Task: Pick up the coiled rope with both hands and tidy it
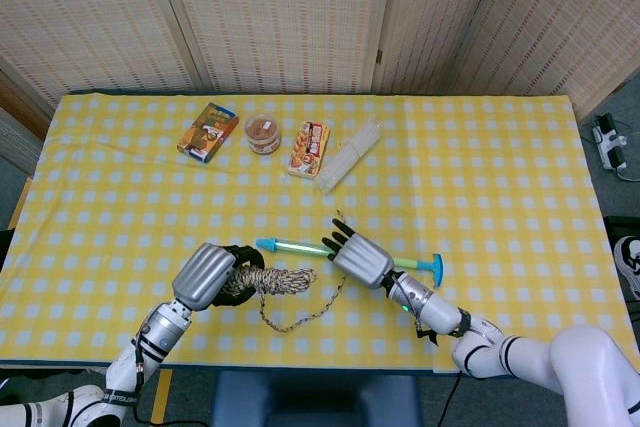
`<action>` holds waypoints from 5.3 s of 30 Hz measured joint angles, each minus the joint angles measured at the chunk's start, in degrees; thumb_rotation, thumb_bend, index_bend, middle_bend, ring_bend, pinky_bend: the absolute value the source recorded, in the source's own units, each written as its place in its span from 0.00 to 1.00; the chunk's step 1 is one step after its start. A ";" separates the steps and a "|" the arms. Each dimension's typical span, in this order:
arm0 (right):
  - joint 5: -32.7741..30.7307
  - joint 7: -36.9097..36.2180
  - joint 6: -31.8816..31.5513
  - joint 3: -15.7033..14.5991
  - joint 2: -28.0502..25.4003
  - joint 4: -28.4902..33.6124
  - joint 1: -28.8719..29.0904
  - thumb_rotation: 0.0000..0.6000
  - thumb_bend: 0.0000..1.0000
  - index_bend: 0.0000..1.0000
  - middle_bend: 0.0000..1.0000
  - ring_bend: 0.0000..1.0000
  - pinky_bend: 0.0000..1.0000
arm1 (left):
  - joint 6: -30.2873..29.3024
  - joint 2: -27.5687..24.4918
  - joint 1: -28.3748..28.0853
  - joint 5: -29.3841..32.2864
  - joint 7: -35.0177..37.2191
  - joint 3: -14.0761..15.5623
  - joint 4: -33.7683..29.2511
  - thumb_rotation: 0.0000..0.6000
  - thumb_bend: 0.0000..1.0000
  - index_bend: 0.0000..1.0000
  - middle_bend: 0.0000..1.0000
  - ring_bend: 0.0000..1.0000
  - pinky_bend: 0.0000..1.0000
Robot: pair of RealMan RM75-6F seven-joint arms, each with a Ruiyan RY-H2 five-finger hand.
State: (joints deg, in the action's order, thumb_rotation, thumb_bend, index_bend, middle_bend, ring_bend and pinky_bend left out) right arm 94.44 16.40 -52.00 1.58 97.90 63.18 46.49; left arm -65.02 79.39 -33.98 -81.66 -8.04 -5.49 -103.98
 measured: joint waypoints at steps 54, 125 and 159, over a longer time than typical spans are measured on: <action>-16.20 9.54 -4.29 12.48 -5.58 17.59 1.24 1.00 0.53 0.67 0.41 0.41 0.27 | 3.03 0.65 -4.37 3.57 -9.63 -4.32 -4.20 1.00 0.58 0.64 0.62 0.59 0.71; -16.39 11.62 -21.63 7.72 -5.98 36.81 -1.20 1.00 0.55 0.69 0.58 0.58 0.48 | 18.31 -0.24 -4.99 61.86 10.40 -33.55 -3.64 1.00 0.59 0.65 0.68 0.66 0.79; -33.66 4.65 -8.70 17.63 -9.67 33.86 0.50 1.00 0.55 0.69 0.58 0.59 0.50 | 33.94 -5.92 4.32 21.70 33.04 -32.91 -3.10 1.00 0.59 0.66 0.68 0.65 0.79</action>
State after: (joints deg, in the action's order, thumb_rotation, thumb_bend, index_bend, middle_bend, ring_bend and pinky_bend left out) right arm 60.78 21.04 -60.71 19.21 88.23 97.04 46.99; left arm -31.08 73.47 -29.66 -59.96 24.99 -38.40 -107.09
